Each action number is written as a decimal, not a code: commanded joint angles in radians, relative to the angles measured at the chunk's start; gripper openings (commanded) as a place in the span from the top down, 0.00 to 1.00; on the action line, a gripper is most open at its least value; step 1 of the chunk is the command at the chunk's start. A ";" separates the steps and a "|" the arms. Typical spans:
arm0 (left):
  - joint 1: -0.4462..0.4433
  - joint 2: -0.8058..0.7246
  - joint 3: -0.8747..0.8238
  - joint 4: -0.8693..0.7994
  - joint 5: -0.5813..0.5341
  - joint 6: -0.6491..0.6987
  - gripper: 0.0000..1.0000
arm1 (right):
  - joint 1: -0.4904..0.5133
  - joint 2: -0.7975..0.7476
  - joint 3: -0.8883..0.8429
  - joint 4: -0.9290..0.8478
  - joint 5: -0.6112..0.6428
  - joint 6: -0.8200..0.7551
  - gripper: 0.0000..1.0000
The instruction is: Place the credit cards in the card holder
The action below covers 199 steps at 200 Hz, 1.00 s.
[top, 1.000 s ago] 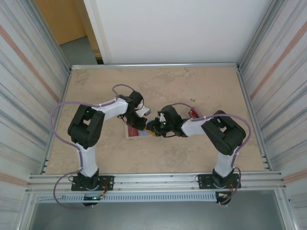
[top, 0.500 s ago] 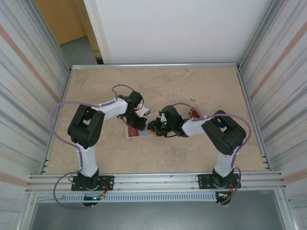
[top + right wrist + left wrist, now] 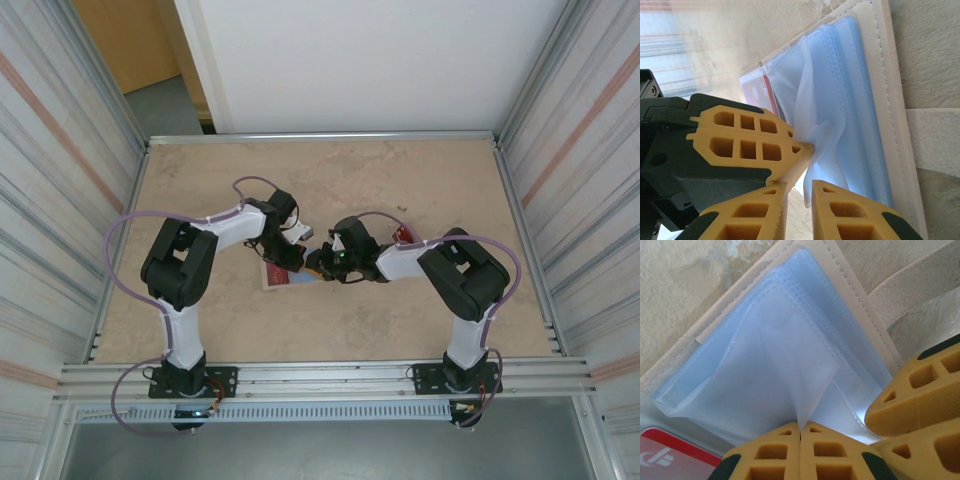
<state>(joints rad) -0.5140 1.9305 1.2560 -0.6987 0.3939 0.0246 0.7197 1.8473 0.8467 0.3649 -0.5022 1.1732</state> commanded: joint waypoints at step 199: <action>0.091 -0.245 -0.045 -0.038 -0.007 0.049 0.59 | 0.030 0.014 0.090 -0.127 0.017 -0.105 1.00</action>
<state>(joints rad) -0.4839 1.7515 1.2339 -0.7101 0.3832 0.0486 0.7292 1.8648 0.8906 0.3016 -0.4973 1.1168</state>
